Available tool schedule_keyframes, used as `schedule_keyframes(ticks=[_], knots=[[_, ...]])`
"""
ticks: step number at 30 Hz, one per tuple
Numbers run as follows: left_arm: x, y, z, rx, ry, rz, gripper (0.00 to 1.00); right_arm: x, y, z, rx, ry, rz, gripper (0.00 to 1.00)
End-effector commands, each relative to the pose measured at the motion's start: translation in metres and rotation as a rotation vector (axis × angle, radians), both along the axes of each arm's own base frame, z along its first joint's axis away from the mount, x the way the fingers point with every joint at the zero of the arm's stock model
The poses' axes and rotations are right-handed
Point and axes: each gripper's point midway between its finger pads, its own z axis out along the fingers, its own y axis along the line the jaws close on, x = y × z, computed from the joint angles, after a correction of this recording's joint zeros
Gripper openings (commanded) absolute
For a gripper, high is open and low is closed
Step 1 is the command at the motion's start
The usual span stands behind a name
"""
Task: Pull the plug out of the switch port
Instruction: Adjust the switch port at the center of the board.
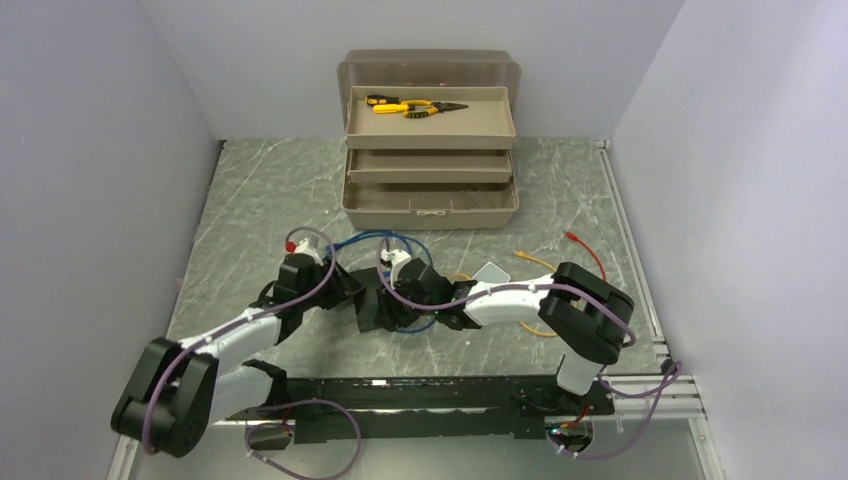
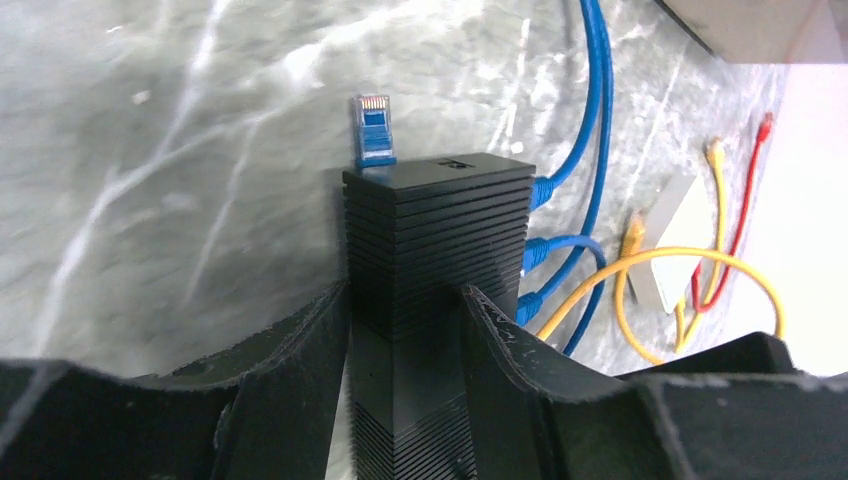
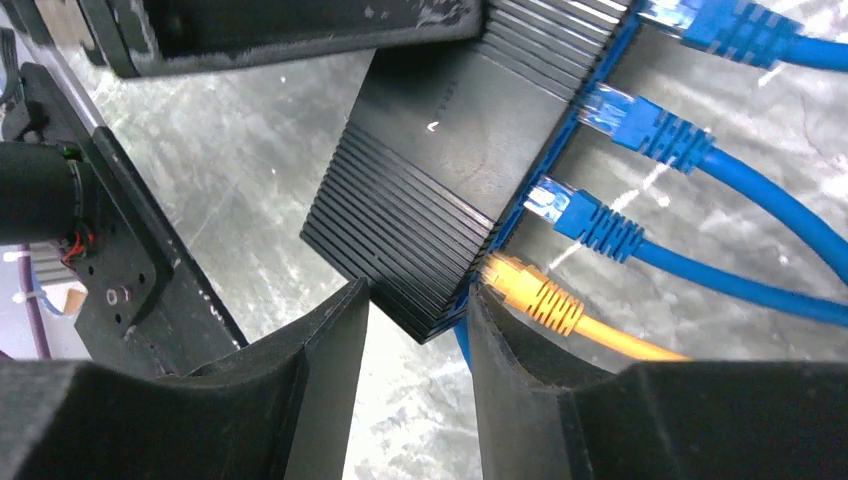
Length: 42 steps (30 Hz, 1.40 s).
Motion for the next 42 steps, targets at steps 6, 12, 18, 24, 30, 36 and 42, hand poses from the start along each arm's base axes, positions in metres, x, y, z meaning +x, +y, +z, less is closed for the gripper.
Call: schedule_keyframes(ticks=[6,12,18,24,30,36,42], knots=[[0.041,-0.065,0.064,-0.13,-0.203,-0.233,0.52,-0.014,-0.027,-0.005,-0.045,0.011,-0.028,0.48],[0.053,-0.056,0.071,-0.087,-0.199,-0.155,0.56,-0.01,-0.018,-0.003,-0.037,0.0,-0.027,0.52],[0.055,-0.024,0.077,0.035,-0.196,-0.023,0.61,0.002,0.002,0.013,0.002,-0.031,-0.024,0.54],[0.041,0.011,0.078,0.16,-0.157,0.082,0.78,0.005,-0.018,0.047,-0.012,-0.084,-0.068,0.82],[0.023,0.025,0.071,0.248,-0.093,0.123,0.99,0.004,-0.065,0.08,-0.065,-0.167,-0.123,0.92],[0.006,-0.01,0.073,0.26,-0.08,0.054,0.99,0.014,-0.113,0.101,-0.036,-0.229,-0.245,0.92],[0.004,-0.04,0.059,0.402,-0.01,-0.072,0.99,0.016,-0.138,0.116,-0.025,-0.268,-0.291,0.91]])
